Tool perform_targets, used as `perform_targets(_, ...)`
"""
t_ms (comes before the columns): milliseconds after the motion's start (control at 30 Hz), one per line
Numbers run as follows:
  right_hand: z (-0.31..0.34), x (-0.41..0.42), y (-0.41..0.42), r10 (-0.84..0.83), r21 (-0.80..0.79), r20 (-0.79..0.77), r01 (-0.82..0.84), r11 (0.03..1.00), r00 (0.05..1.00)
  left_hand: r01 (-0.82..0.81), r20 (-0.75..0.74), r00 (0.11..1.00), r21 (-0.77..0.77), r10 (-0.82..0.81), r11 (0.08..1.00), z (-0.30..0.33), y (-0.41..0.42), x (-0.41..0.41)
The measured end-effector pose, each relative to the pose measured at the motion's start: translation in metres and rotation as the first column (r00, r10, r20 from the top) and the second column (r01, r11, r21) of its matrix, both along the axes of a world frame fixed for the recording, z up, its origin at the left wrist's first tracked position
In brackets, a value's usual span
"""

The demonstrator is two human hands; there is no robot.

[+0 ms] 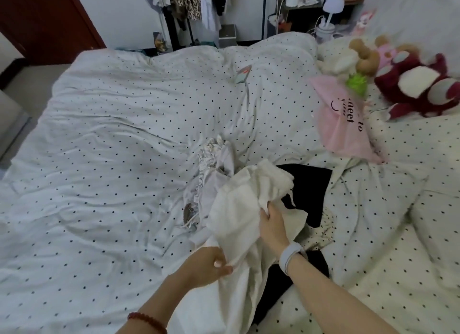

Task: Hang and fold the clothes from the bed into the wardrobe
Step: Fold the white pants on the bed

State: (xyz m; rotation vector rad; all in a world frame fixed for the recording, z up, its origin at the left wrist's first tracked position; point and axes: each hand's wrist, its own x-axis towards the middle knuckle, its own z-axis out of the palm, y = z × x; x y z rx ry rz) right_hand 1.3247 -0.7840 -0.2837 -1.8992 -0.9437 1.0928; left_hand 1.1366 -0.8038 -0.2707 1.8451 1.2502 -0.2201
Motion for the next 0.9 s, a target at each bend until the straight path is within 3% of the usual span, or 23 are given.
perform_targets(67,0.011,-0.013,-0.027,0.168,0.064,-0.030,-0.166,0.984,0.985,-0.200,0.159,0.967,-0.020,0.200,0.980,0.016,-0.015,-0.015)
perform_targets(100,0.016,-0.021,-0.043,0.237,0.073,-0.064,-0.232,0.970,0.969,-0.373,0.275,0.885,-0.062,0.375,0.926,0.029,-0.020,-0.023)
perform_targets(167,0.023,-0.039,-0.072,0.412,0.053,-0.079,-0.409,0.911,0.908,-0.614,0.479,0.599,-0.239,0.642,0.752,0.053,-0.027,-0.037)
perform_targets(200,0.027,-0.051,-0.086,0.488,0.050,-0.077,-0.485,0.873,0.870,-0.627,0.528,0.505,-0.319,0.683,0.710,0.063,-0.031,-0.046)
perform_targets(367,0.059,-0.135,-0.158,0.565,0.062,-0.160,-0.563,0.824,0.809,-0.601,0.537,0.528,-0.312,0.658,0.736,0.099,-0.072,-0.110)
perform_targets(467,0.068,-0.194,-0.197,0.749,-0.013,-0.081,-0.752,0.659,0.658,-0.606,0.517,0.554,-0.287,0.653,0.742,0.106,-0.114,-0.175)
perform_targets(500,0.074,-0.208,-0.203,0.763,0.000,-0.086,-0.766,0.643,0.641,-0.610,0.514,0.545,-0.298,0.662,0.734,0.111,-0.128,-0.196)
perform_targets(567,0.095,-0.227,-0.200,0.676,0.091,-0.123,-0.670,0.737,0.727,-0.643,0.533,0.473,-0.335,0.701,0.689,0.126,-0.152,-0.240)
perform_targets(633,0.115,-0.247,-0.188,0.625,0.206,0.005,-0.612,0.763,0.781,-0.661,0.580,0.393,-0.361,0.713,0.658,0.146,-0.176,-0.285)
perform_targets(667,0.123,-0.258,-0.180,0.683,0.197,0.161,-0.701,0.685,0.712,-0.663,0.602,0.365,-0.367,0.710,0.652,0.158,-0.187,-0.302)
perform_targets(733,0.133,-0.282,-0.166,0.823,-0.052,0.414,-0.892,0.449,0.390,-0.661,0.646,0.353,-0.341,0.677,0.669,0.176,-0.203,-0.326)
perform_targets(767,0.138,-0.302,-0.162,0.859,-0.204,0.460,-0.915,0.347,0.223,-0.682,0.665,0.343,-0.309,0.663,0.663,0.186,-0.213,-0.342)
perform_targets(800,0.144,-0.317,-0.160,0.871,-0.306,0.479,-0.908,0.286,0.113,-0.715,0.676,0.340,-0.265,0.654,0.646,0.194,-0.219,-0.355)
perform_targets(833,0.150,-0.328,-0.158,0.869,-0.363,0.492,-0.895,0.260,0.053,-0.756,0.696,0.307,-0.237,0.650,0.610,0.200,-0.223,-0.367)
perform_targets(900,0.159,-0.344,-0.160,0.898,-0.328,0.430,-0.912,0.246,0.087,-0.865,0.734,0.196,-0.182,0.650,0.468,0.204,-0.233,-0.396)
